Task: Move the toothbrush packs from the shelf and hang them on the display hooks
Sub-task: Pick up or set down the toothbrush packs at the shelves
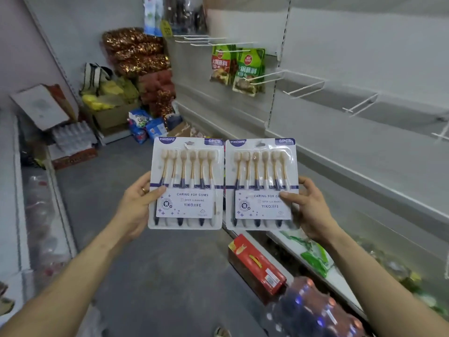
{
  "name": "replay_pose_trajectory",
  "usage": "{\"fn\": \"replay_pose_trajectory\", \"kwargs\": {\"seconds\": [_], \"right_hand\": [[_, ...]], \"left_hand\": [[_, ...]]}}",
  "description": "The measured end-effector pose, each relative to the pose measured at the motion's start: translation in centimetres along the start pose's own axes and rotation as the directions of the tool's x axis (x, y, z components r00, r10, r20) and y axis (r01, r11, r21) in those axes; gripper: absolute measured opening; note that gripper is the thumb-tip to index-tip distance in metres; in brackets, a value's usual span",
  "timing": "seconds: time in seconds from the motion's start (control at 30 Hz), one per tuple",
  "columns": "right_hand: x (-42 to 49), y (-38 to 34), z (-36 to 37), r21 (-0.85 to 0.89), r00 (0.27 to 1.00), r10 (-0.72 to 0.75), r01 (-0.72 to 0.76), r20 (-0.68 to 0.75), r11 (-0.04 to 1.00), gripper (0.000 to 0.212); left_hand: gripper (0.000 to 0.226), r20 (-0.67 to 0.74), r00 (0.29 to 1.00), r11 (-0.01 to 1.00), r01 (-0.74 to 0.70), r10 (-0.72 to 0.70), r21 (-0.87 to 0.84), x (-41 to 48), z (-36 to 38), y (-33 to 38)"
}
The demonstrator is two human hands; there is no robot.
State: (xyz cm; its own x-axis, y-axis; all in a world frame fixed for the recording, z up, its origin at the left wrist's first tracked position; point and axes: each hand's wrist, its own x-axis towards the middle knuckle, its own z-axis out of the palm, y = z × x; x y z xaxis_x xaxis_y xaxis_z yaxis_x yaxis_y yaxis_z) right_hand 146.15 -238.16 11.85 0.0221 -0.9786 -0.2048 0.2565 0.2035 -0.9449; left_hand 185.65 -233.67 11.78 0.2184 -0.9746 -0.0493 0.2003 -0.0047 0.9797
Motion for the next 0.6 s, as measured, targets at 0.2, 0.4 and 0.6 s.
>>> {"fn": "replay_pose_trajectory", "kwargs": {"seconds": [0.2, 0.4, 0.6], "right_hand": [[8.9, -1.4, 2.9, 0.034, 0.998, -0.046, 0.048, -0.046, 0.998, 0.045], [14.8, -3.9, 5.5, 0.072, 0.986, -0.097, 0.107, -0.136, 0.992, 0.044], [18.6, -6.8, 6.9, 0.063, 0.939, -0.184, 0.210, -0.290, 0.976, 0.044]], "left_hand": [[0.050, 0.071, 0.997, 1.000, -0.012, 0.013, -0.013, 12.5, 0.2, 2.4], [0.057, 0.192, 0.981, 1.000, -0.015, 0.019, -0.020, 23.8, 1.3, 4.2], [0.061, 0.371, 0.928, 0.998, -0.016, 0.039, -0.065, 35.3, 4.2, 5.2]]}}
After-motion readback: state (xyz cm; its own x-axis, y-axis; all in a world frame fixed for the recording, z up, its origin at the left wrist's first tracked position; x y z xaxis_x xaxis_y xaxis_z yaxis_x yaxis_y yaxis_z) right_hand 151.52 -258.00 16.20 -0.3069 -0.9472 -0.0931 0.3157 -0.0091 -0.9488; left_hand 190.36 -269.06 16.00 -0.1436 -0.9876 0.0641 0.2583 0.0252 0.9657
